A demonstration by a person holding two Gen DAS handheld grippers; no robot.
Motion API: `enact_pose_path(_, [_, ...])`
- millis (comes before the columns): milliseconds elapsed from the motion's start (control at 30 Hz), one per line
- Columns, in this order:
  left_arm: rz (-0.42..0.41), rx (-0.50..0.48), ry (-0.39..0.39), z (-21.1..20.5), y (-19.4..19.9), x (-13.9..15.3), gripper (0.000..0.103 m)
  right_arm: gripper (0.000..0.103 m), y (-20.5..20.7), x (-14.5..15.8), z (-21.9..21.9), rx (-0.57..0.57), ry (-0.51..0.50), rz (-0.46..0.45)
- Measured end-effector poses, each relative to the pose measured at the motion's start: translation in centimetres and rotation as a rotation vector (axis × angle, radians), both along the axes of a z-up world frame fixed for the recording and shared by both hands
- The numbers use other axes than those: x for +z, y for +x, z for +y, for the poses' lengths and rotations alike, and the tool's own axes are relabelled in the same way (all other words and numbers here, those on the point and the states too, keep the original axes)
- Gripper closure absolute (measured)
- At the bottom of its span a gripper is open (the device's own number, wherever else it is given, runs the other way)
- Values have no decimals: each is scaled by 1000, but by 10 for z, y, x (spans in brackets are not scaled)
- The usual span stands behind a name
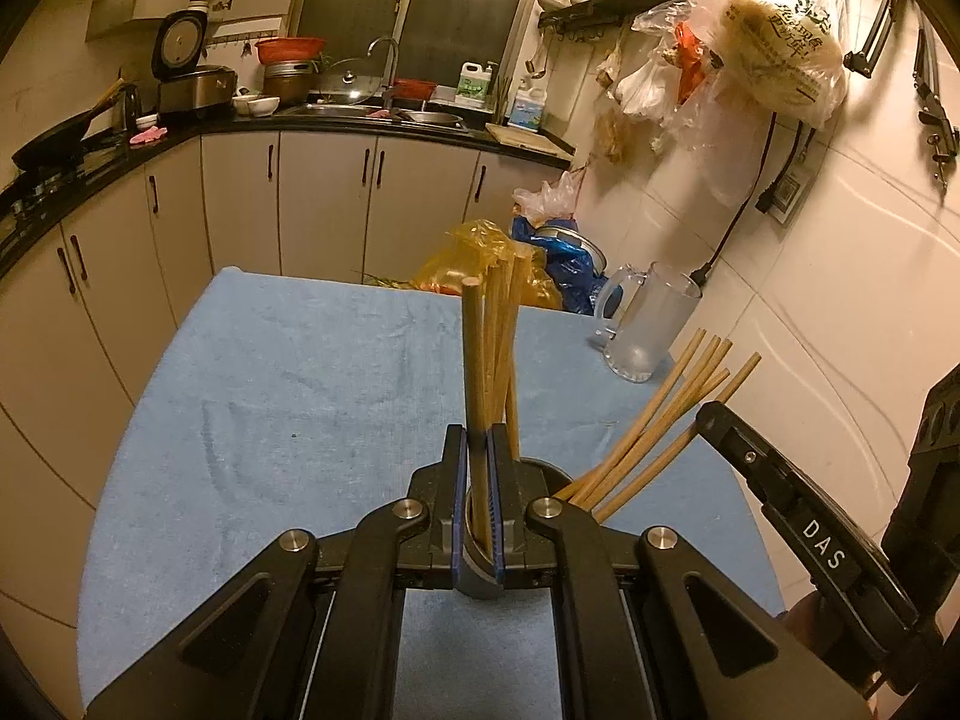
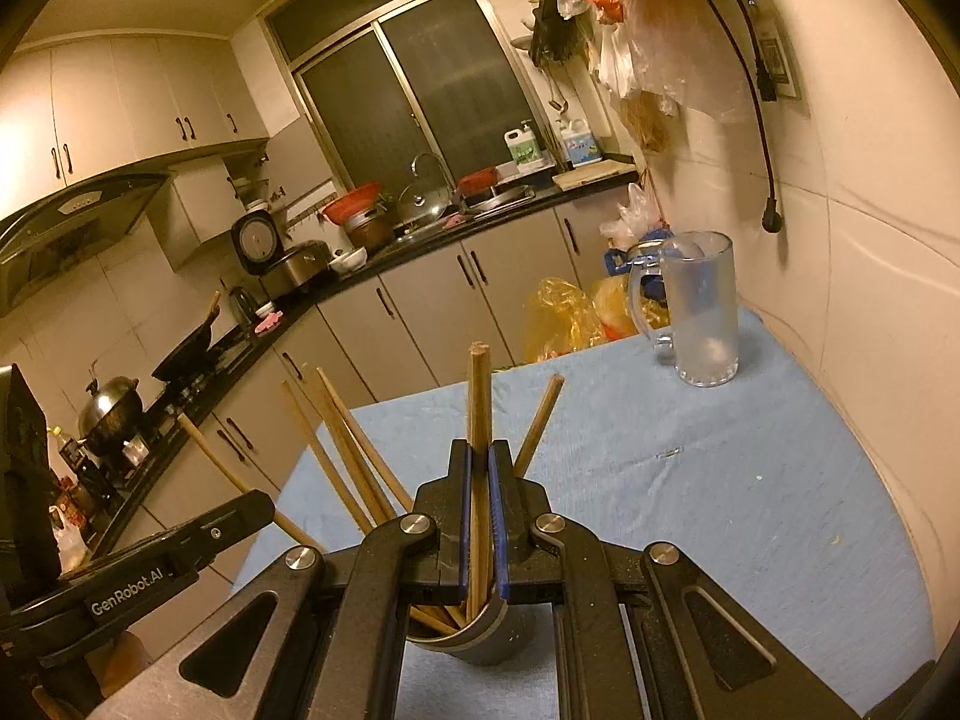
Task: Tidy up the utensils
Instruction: 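Lower the left tool's chopstick into the cup while the right tool lowers its own, then open the left tool to release its chopstick while the right tool opens too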
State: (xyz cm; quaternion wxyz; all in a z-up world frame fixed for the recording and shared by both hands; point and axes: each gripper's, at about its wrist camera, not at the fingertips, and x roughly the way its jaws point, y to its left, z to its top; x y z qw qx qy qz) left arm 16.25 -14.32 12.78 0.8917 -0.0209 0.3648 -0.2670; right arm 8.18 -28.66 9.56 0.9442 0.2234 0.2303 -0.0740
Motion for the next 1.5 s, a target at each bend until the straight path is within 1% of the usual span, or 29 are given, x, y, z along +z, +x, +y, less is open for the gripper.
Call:
enact_pose_path(267, [9, -4, 4, -2, 4, -5, 97, 97, 7, -7, -2, 3, 0, 12])
enact_pose_path(700, [28, -3, 11, -4, 9, -10, 97, 97, 11, -6, -2, 8, -2, 18])
enact_pose_path(1200, [34, 4, 14, -7, 12, -15, 97, 96, 16, -7, -4, 23, 12, 31])
enact_pose_path(1500, [28, 13, 17, -9, 15, -16, 97, 96, 15, -6, -7, 22, 11, 24])
